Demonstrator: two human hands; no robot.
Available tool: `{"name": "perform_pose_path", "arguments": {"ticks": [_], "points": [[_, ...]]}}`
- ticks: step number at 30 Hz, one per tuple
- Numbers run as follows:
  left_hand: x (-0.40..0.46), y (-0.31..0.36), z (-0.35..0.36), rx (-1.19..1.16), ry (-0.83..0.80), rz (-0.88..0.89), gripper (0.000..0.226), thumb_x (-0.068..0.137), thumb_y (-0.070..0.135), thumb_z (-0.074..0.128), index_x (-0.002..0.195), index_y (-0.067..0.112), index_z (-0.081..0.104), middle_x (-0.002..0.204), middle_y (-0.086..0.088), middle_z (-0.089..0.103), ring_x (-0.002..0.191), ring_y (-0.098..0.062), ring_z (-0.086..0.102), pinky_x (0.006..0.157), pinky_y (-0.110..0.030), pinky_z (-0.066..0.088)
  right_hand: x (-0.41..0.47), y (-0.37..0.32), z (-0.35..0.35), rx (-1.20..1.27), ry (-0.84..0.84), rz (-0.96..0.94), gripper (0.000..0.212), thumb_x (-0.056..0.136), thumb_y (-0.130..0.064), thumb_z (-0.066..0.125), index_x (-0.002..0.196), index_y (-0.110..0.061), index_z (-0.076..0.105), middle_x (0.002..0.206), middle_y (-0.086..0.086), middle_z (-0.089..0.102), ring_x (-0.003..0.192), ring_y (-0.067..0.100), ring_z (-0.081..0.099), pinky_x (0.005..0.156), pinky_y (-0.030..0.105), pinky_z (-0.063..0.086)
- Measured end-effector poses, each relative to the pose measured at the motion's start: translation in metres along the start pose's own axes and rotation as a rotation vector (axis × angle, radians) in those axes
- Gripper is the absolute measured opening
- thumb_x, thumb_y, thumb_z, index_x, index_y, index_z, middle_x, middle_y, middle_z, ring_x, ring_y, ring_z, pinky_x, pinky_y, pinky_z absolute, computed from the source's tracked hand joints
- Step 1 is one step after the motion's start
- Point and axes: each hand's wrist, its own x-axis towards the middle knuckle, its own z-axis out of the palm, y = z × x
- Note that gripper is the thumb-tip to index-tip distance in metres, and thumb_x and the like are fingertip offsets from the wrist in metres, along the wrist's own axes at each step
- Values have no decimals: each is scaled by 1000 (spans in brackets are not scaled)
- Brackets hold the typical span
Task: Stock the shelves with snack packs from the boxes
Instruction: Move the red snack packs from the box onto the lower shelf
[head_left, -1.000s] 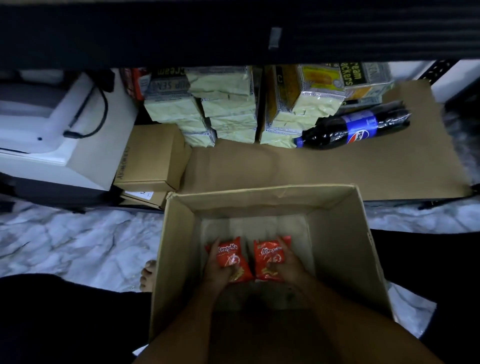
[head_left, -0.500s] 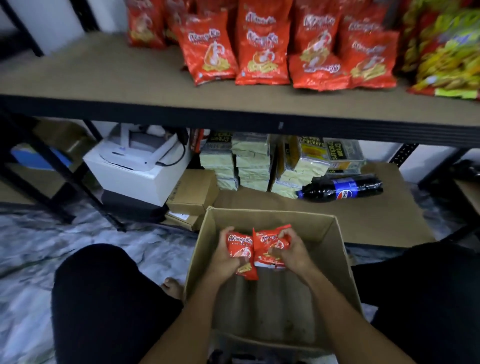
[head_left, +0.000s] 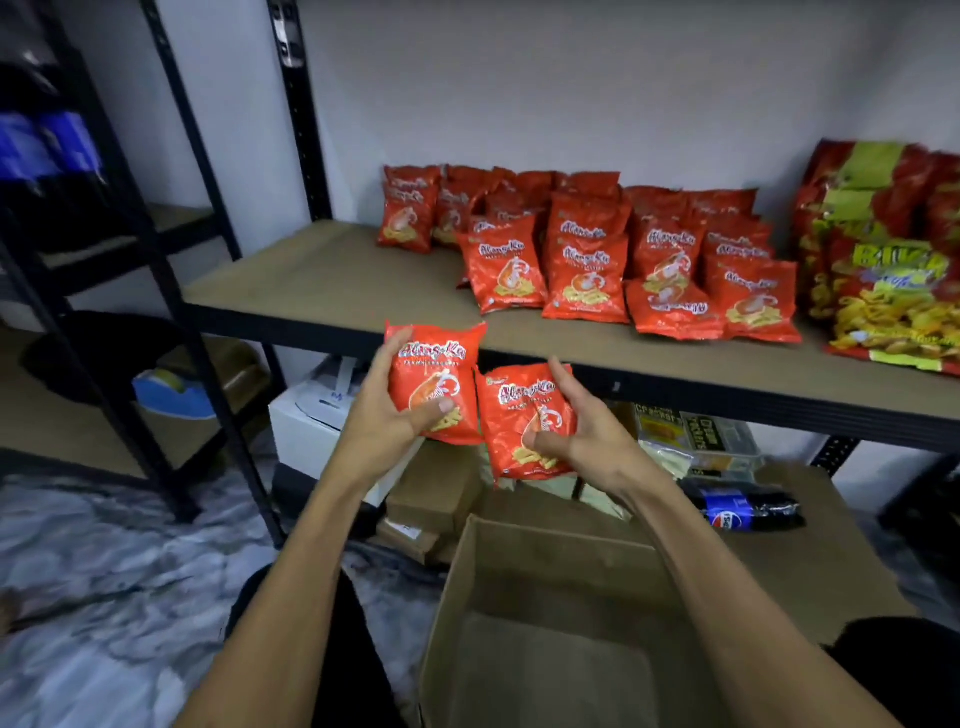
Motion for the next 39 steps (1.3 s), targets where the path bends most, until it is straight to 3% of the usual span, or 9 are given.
{"name": "perform_pose_path", "arguments": {"ticks": [3, 7, 10, 14, 19, 25, 28, 33, 39], "points": [[23, 36, -26, 19, 51, 113, 82, 78, 10, 78, 142, 35, 33, 123, 17, 47, 107, -3, 58, 77, -17, 54, 28, -39, 21, -106, 173, -247, 80, 90, -7, 67, 153, -30, 24, 139, -6, 52, 118, 3, 57, 96, 24, 50], [59, 44, -67, 18, 147, 140, 80, 79, 2, 76, 136, 39, 35, 126, 5, 46, 110, -11, 56, 79, -30, 57, 78, -69, 66, -355, 408, -447, 68, 93, -18, 64, 151, -28, 30, 155, 4, 32, 145, 20, 23, 117, 34, 24], [97, 30, -89, 51, 272, 103, 76, 80, 2, 74, 133, 41, 37, 130, 2, 44, 111, -14, 55, 80, -35, 58, 119, -85, 96, -498, 367, -418, 71, 94, -20, 60, 153, -32, 22, 155, 14, 25, 144, 30, 19, 111, 33, 25], [151, 10, -115, 135, 409, 84, 77, 80, 1, 74, 137, 39, 38, 136, -3, 44, 118, -21, 52, 88, -45, 56, 179, -94, 128, -674, 407, -407, 76, 90, -16, 59, 154, -30, 18, 140, 18, 34, 128, 35, 39, 103, 43, 41], [219, 14, -121, 197, 334, 169, 69, 80, -10, 68, 133, 24, 42, 129, -5, 50, 111, -19, 55, 70, -18, 51, 248, -103, 131, -688, 524, -417, 72, 89, -8, 57, 151, -26, 25, 137, 19, 34, 121, 38, 41, 96, 50, 46], [275, -2, -147, 201, 321, 156, 67, 80, -12, 65, 134, 21, 42, 124, -3, 53, 108, -18, 56, 71, -15, 51, 317, -107, 137, -860, 606, -411, 71, 88, -10, 64, 148, -32, 32, 152, 21, 22, 129, 35, 31, 94, 48, 50], [300, -2, -151, 241, 305, 188, 68, 79, -14, 64, 135, 16, 42, 118, 1, 52, 96, -7, 55, 60, -4, 46, 347, -111, 140, -833, 596, -487, 70, 86, -1, 64, 145, -31, 41, 156, 21, 13, 137, 38, 27, 103, 48, 44], [348, -6, -138, 279, 314, 312, 66, 75, -15, 66, 132, 11, 46, 118, -4, 52, 94, -7, 55, 68, -1, 45, 398, -113, 126, -727, 725, -442, 56, 93, 2, 52, 145, -13, 39, 160, 20, 1, 147, 39, 13, 119, 46, 24], [389, -17, -137, 583, 306, 367, 70, 81, 6, 66, 144, 19, 37, 134, -13, 45, 119, -27, 50, 93, -30, 42, 433, -109, 118, -762, 787, -264, 69, 93, 1, 49, 153, -2, 15, 156, 30, -13, 146, 44, 9, 119, 45, 14]]}}
